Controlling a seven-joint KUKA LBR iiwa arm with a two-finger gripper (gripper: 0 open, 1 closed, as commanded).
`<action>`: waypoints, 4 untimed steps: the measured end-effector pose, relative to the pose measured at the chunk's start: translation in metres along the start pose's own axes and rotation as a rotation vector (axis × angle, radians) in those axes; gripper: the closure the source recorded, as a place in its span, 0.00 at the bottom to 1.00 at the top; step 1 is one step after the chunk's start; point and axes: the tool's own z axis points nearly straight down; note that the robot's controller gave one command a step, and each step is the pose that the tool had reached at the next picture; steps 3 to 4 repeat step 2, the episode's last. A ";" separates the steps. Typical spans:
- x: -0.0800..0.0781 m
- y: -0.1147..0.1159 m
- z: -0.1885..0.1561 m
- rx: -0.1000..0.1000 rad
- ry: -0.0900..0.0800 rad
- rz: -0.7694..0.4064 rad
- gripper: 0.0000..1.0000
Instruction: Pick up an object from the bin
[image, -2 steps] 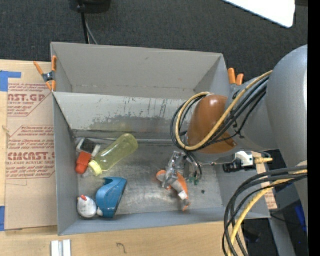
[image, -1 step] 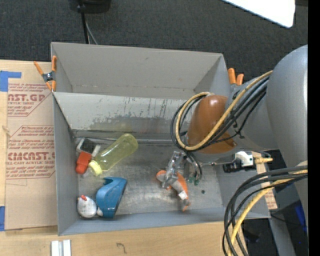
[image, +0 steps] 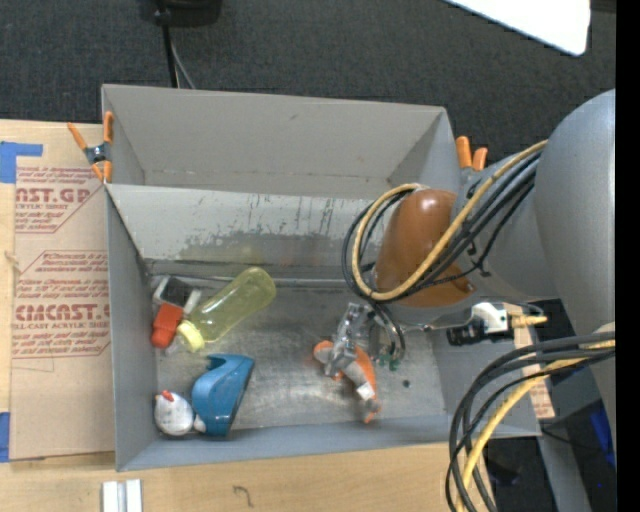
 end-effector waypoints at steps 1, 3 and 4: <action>0.003 -0.001 -0.018 0.003 0.009 0.000 1.00; 0.001 0.000 -0.035 0.001 0.002 0.000 1.00; 0.001 0.000 -0.035 0.001 0.002 0.000 1.00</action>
Offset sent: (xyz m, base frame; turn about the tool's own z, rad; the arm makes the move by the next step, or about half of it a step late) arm 0.0000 0.0000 0.0293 0.0000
